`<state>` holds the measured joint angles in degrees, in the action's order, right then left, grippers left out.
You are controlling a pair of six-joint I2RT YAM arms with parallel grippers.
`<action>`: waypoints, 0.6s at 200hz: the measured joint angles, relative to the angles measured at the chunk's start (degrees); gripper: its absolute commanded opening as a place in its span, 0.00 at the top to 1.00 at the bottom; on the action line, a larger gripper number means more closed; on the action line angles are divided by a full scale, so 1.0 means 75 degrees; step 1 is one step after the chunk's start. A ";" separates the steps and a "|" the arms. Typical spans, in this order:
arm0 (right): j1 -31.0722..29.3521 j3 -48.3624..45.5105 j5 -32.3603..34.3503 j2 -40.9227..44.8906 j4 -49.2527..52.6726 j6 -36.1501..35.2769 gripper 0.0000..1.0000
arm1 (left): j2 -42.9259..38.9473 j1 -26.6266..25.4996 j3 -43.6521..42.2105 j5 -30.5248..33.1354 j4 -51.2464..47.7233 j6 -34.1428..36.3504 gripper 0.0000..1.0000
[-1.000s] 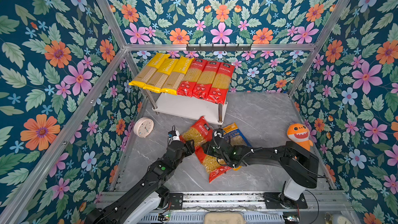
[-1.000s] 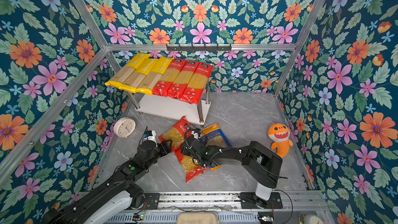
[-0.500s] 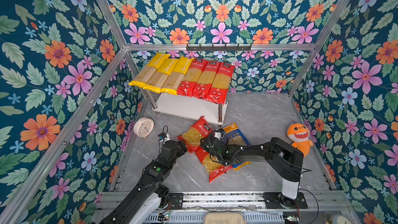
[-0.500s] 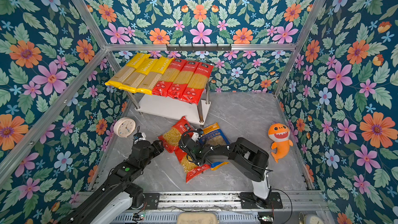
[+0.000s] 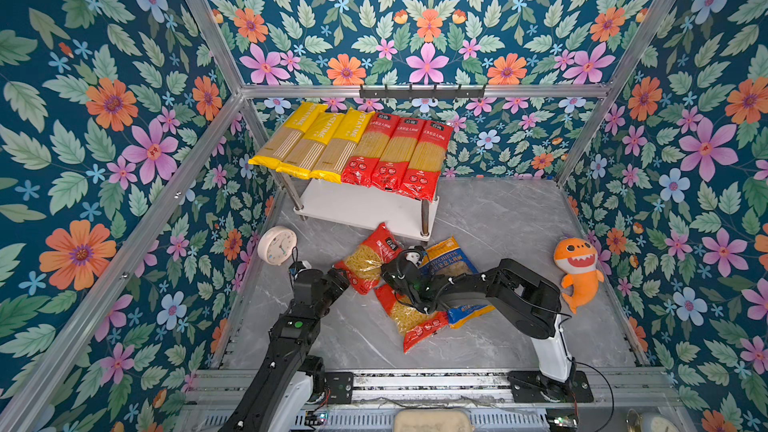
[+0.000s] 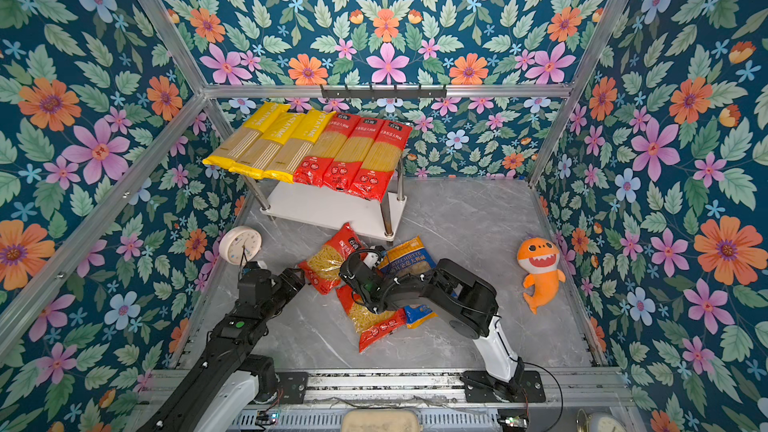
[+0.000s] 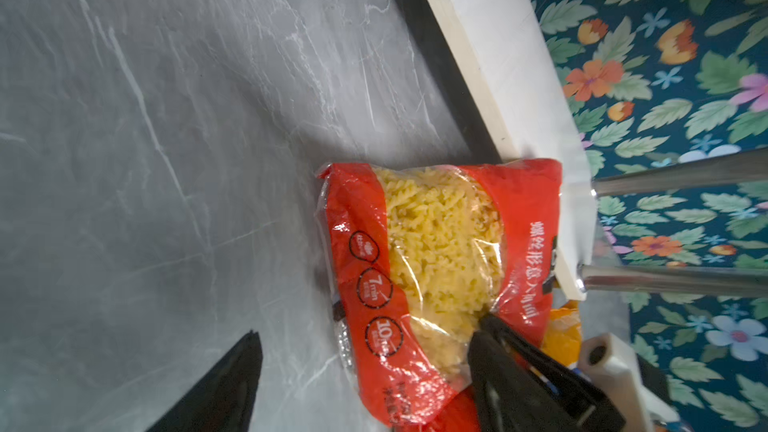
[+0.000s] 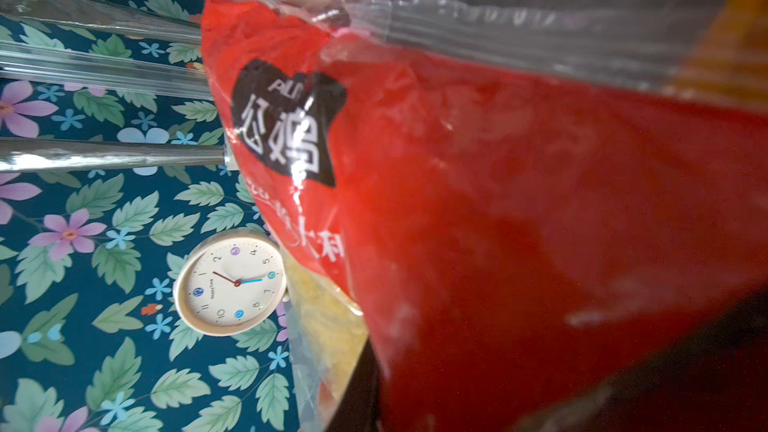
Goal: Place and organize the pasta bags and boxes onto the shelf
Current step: 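Grasp a red fusilli bag with the left gripper while the right grips another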
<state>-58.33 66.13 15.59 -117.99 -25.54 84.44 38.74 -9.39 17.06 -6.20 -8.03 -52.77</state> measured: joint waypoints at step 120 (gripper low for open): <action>-0.0038 -0.0801 -0.0475 0.1003 -0.0262 -0.1087 0.77 | -0.0688 0.0650 -0.1137 -0.1565 0.0863 -0.0970 0.17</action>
<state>-58.61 60.12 12.03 -110.48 -27.51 76.29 33.58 -4.51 8.54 -17.93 -1.56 -60.05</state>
